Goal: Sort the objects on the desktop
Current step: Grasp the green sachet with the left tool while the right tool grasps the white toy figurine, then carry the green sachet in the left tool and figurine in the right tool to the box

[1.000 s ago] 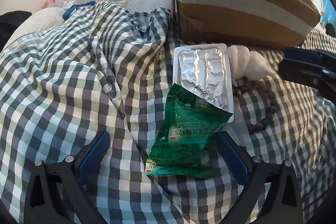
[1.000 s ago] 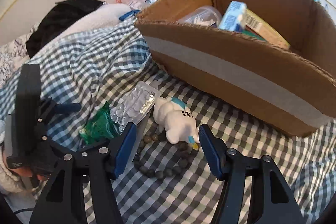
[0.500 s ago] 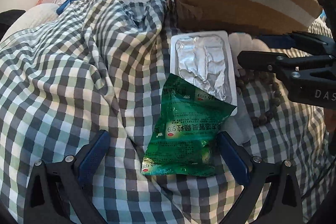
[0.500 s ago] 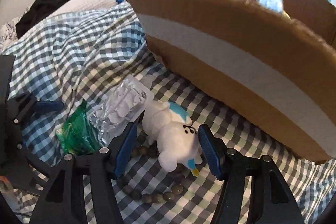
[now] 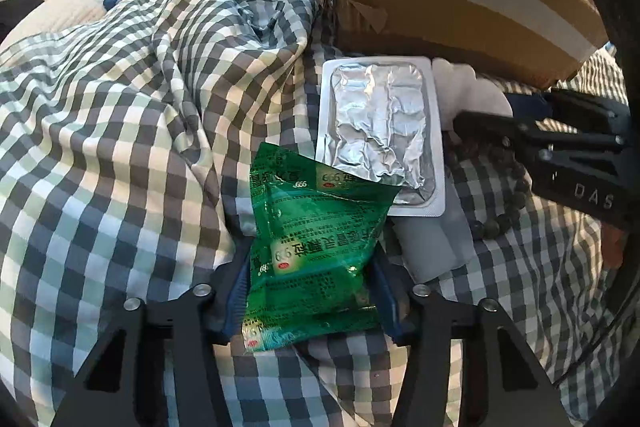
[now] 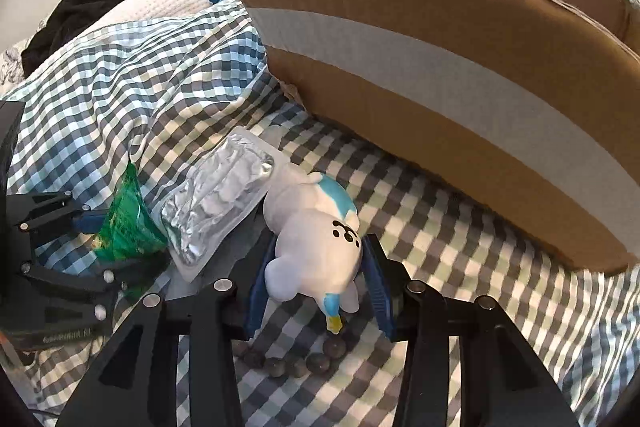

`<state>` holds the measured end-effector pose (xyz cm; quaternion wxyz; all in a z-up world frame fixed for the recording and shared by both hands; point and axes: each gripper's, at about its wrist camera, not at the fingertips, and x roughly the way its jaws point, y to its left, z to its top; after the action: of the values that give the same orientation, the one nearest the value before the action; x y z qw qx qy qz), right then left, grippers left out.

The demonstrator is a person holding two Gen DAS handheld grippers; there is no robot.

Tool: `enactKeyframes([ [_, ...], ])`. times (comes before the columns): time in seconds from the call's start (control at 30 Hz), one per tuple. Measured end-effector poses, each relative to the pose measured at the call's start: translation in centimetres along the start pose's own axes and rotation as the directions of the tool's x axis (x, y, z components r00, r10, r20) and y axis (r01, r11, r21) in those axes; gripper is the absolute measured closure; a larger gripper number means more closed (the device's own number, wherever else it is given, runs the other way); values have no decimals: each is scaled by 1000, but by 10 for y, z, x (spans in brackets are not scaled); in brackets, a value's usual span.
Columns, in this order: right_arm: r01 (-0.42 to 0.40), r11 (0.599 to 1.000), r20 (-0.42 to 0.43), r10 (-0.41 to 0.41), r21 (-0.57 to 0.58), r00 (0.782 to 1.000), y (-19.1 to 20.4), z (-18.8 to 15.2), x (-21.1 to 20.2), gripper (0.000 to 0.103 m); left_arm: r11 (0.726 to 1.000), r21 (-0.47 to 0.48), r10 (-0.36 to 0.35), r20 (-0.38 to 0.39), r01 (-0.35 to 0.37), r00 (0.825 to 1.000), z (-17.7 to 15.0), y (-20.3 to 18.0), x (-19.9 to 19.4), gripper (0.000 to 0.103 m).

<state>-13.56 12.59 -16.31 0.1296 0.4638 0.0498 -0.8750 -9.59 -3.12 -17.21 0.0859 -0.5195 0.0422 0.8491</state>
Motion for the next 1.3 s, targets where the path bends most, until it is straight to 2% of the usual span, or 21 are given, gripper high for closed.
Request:
enactKeyframes([
  [0.13, 9, 1000, 14, -9, 25, 1000, 2, -6, -10, 61, 1000, -23, -1, 17, 1, 1000, -4, 4, -5, 60],
  [0.37, 17, 998, 33, -19, 56, 999, 4, -19, -30, 61, 998, -55, 19, 56, -16, 998, -7, 13, -16, 61],
  [0.53, 8, 996, 45, -12, 87, 999, 3, -27, -43, 61, 998, -68, 21, 86, -15, 996, -9, 9, -28, 62],
  [0.67, -1, 995, 60, -5, 100, 998, 2, -32, -56, 61, 998, -66, 22, 104, -15, 994, -26, -5, -44, 62],
  [0.87, -12, 994, 88, 3, 110, 996, 2, -37, -73, 61, 998, -68, 22, 136, -12, 991, -23, -5, -53, 62],
  [1.3, -43, 987, 136, 22, 155, 990, -4, -38, -100, 61, 998, -54, -31, 183, 41, 983, -7, -14, -74, 62],
])
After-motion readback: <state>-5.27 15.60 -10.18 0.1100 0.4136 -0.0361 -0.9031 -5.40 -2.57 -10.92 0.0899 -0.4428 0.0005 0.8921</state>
